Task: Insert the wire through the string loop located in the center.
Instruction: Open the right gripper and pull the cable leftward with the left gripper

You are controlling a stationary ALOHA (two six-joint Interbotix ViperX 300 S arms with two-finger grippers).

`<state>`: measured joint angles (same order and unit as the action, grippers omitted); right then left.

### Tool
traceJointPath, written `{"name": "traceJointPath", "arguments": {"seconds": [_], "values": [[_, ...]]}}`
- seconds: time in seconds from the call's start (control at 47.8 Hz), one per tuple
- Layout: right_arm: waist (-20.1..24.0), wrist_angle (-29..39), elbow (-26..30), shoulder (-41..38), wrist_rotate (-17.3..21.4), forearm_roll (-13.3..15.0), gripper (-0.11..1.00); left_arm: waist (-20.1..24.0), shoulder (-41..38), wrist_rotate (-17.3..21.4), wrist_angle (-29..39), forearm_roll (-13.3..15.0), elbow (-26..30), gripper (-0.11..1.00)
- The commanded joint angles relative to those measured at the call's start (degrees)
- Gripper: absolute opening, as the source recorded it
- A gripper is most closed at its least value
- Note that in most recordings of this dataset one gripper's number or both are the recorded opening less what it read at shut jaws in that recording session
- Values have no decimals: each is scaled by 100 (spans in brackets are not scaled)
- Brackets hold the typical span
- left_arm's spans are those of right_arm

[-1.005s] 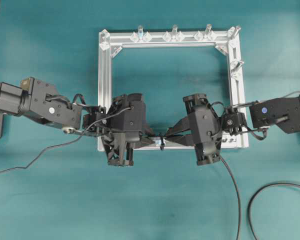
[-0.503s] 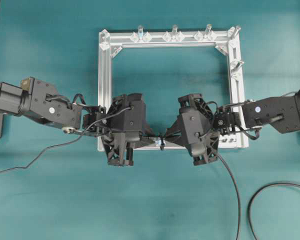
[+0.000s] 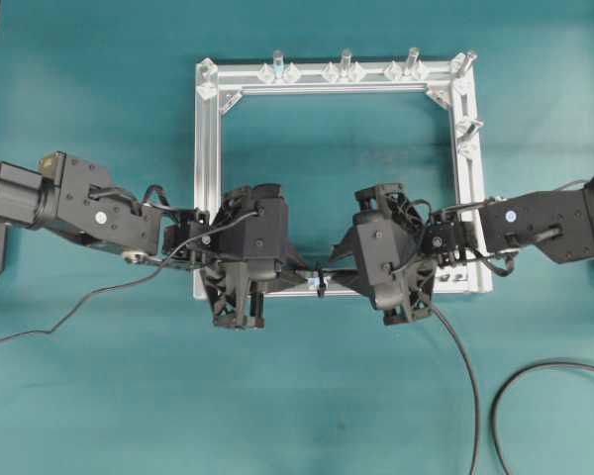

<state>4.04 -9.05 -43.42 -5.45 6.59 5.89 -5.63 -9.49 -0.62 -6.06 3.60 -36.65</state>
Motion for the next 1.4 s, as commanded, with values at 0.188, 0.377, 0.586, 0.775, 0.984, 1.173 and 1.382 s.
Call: {"name": "traceJointPath", "arguments": {"seconds": [0.188, 0.377, 0.586, 0.775, 0.984, 1.173, 1.382], "values": [[-18, 0, -79, 571, -9, 9, 35, -18, 220, -9, 114, -18, 26, 16], [-18, -26, -343, 940, 0, 9, 35, -18, 352, 0, 149, -18, -88, 14], [-18, -26, -694, 1327, 9, 9, 35, -18, 765, -26, 149, -18, -519, 13], [-18, -26, -949, 1521, 9, 9, 35, -18, 1063, -35, 158, -18, -844, 13], [-18, -26, -1002, 1573, 9, 9, 35, -18, 1213, -35, 220, -18, -1011, 13], [-18, -35, -993, 1573, 9, 9, 35, -26, 1239, -35, 281, -18, -1055, 13], [-18, -35, -1002, 1573, 9, 9, 35, -35, 1239, -35, 281, -9, -1090, 13]]}}
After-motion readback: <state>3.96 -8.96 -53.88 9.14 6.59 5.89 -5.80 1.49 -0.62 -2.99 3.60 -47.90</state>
